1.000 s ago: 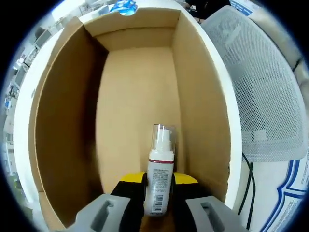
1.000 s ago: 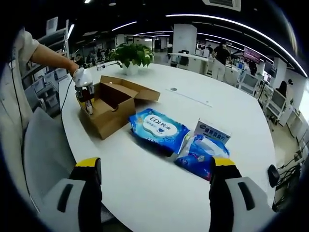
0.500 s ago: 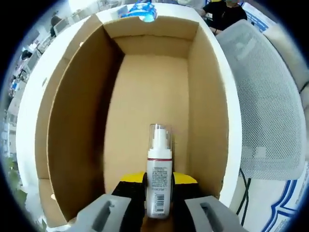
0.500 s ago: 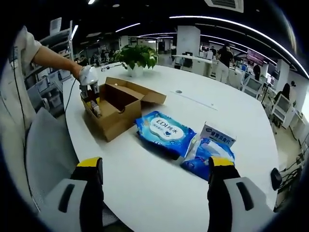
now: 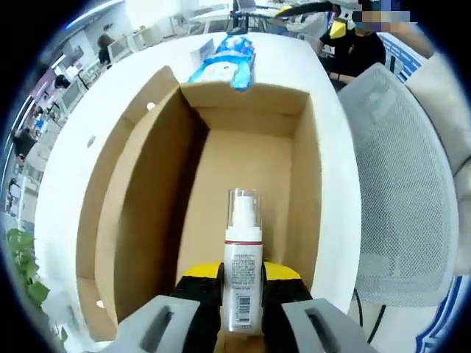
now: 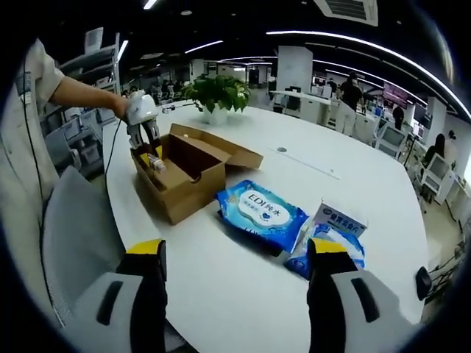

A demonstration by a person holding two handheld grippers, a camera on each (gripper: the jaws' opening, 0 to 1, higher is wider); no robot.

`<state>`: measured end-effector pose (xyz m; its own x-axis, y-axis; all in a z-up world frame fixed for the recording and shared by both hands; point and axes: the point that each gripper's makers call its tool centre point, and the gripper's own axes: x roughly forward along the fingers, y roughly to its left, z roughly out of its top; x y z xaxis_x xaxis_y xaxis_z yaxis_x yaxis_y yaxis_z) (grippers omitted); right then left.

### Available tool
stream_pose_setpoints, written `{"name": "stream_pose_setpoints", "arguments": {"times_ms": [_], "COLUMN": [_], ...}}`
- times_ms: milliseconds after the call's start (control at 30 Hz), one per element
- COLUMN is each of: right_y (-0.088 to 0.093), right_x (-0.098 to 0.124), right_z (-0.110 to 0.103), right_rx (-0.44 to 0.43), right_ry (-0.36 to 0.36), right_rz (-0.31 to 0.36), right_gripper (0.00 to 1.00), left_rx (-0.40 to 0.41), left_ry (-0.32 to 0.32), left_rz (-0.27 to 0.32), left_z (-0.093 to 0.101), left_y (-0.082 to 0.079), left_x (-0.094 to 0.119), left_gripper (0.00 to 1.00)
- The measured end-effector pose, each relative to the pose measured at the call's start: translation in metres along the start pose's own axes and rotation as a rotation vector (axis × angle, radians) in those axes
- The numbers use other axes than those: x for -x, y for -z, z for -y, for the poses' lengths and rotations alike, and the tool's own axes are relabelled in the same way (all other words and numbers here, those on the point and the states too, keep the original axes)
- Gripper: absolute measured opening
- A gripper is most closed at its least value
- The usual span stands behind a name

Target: Operate the shoe box by opening the lid, removing the specified soft item, and placing it in the target area until the item is outside and the box remains undamaged.

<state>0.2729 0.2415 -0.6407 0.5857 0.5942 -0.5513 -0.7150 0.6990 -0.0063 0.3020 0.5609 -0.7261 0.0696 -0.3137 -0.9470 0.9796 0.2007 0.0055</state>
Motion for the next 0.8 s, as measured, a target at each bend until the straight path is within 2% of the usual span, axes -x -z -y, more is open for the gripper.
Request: {"name": "stream_pose_setpoints", "arguments": {"times_ms": [200, 467, 800], "right_y": [-0.009, -0.016, -0.029], "right_x": [-0.006, -0.017, -0.03], "right_z": [-0.01, -0.03, -0.056], "right_rx": [0.023, 0.048, 0.073], "right_ry": [-0.023, -0.075, -0.142], "right_rz": [0.024, 0.036, 0.054], "right_gripper": [0.64, 0.54, 0.48], "left_rx": [0.008, -0.036, -0.081], "left_ry": [-0.017, -0.012, -0.002], "left_rz": [0.068, 0.126, 0.206], "left_z": [-0.002, 0.011, 0.026], "left_y": [-0.019, -0.042, -0.071], "left_x": [0.008, 0.015, 0.027], "left_gripper": [0.18, 0.18, 0.19]}}
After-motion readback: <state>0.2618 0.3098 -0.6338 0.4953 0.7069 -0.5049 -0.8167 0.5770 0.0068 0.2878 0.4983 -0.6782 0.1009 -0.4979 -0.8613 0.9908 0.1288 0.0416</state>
